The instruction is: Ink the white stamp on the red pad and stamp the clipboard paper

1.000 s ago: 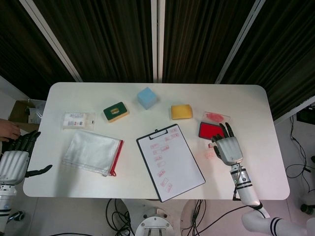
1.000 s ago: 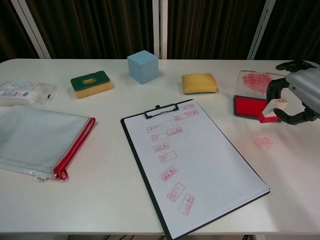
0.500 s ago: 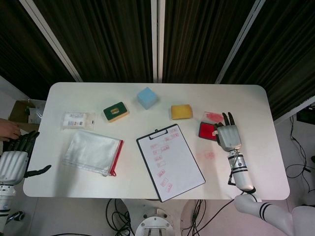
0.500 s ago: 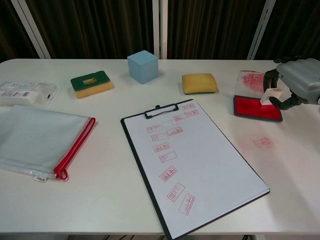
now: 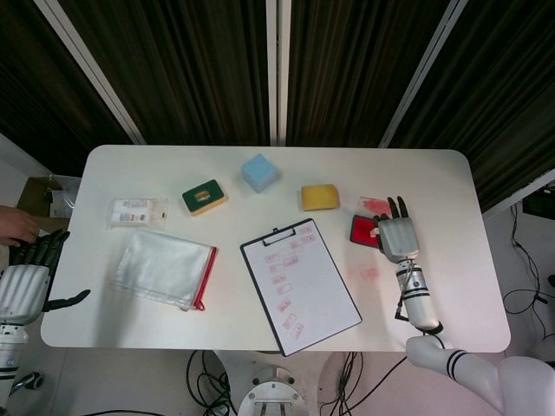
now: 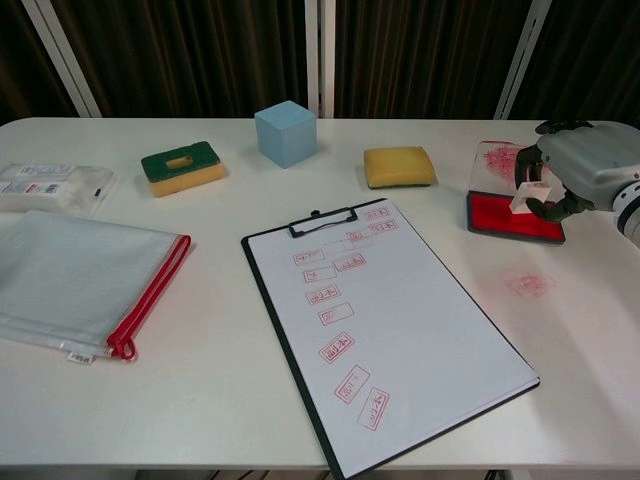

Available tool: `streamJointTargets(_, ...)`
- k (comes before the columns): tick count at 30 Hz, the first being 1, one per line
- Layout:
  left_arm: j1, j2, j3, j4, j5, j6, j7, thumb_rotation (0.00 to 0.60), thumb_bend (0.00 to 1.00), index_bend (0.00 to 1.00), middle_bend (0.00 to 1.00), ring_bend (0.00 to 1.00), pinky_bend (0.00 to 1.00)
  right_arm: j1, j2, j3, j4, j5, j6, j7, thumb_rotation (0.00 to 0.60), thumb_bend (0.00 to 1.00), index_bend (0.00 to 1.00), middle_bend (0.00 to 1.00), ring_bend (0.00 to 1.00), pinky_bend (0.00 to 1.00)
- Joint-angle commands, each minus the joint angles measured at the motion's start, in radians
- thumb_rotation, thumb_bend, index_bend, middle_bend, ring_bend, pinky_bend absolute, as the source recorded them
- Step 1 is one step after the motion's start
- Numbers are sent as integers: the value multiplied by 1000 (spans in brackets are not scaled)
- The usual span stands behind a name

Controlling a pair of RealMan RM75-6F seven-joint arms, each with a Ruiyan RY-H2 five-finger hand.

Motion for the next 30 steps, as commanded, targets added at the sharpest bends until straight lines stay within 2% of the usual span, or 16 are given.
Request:
streamJointTargets(1,0,0,0,0,0,-1,0,425,63,44,56,99,179,3,-11,0,16,1,7,6,600,402,619,548,72,0)
streamJointTargets(20,-1,-1,1,0,2,1,1,428,62,44,56,99,179,4,-40,-24,85,10,-17,21,600,425,658,580,86,0)
streamJointTargets(30,4,2,1,-2,2,9,-1,427,63,44,56,99,179,3,-19,-14,48,-6,29,43,600,429,660,581,86,0)
